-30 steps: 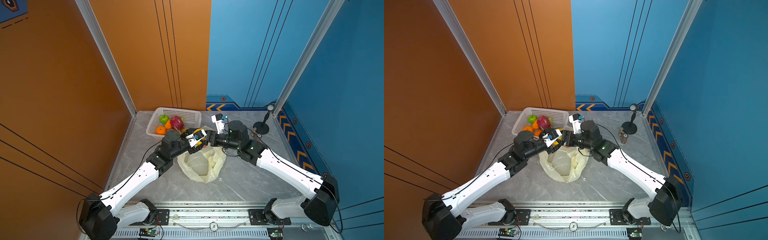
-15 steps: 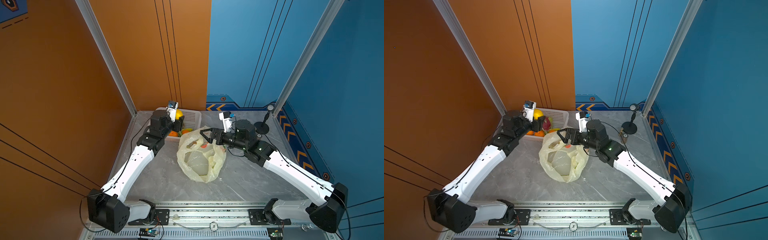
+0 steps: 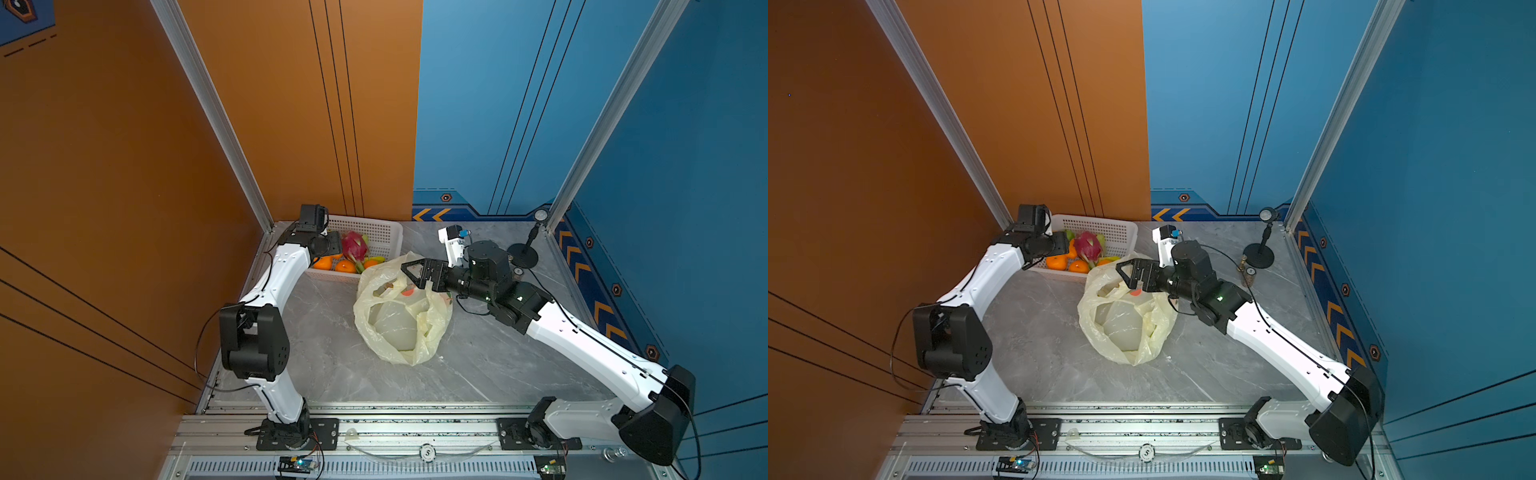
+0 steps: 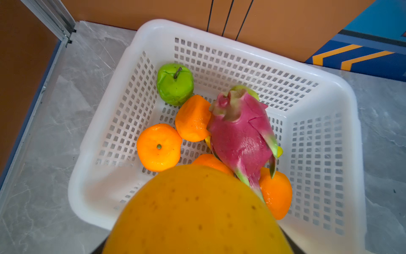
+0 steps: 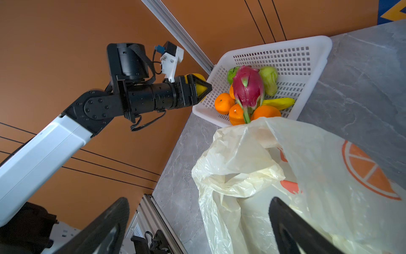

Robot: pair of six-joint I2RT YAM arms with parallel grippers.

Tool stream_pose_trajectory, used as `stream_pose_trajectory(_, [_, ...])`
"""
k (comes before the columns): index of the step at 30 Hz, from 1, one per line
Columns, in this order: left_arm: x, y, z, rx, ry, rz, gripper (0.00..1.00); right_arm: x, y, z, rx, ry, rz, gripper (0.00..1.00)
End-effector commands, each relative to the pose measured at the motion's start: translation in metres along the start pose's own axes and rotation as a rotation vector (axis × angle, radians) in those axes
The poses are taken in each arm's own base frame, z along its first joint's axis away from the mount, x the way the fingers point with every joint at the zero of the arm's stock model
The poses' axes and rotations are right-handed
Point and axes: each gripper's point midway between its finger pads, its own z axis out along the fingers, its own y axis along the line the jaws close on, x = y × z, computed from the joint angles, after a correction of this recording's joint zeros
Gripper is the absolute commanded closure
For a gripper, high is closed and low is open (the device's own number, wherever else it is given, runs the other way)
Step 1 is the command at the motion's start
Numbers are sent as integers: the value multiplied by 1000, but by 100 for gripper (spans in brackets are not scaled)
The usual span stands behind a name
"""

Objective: Untie the knot of the plastic bag and take out the fruit
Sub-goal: Place the fruit in the basket.

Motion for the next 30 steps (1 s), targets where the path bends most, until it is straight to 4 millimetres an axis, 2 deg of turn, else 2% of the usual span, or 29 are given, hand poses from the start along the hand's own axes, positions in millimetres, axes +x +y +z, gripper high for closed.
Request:
stream_pose_trajectory(1, [12,10,14,-55,122,12,56,4,-9,-8,37,-3,-14,0])
stream_pose_trajectory(11, [43,19,63,-105,311,53,51,5,-15,-18,67,-15,-17,0])
stream_pose_trajectory(13, [49,19,71,-95,338,54,46,5,-16,-19,73,-18,-17,0])
stream_pose_trajectory(16, [52,17,75,-85,351,51,29,4,-17,-20,77,-21,-19,0])
stream_pose_trajectory(21, [44,16,67,-91,322,57,12,3,-18,-27,91,-29,-41,0])
stream_pose_trajectory(24, [33,15,55,-90,287,63,0,-13,-33,-34,141,-77,-47,0])
stream_pose_trajectory(27, [20,16,35,-98,237,60,2,-27,-51,-40,221,-102,-58,0])
stream_pose_trajectory(30, [5,12,5,-80,159,48,2,-39,-75,-46,288,-117,-62,0])
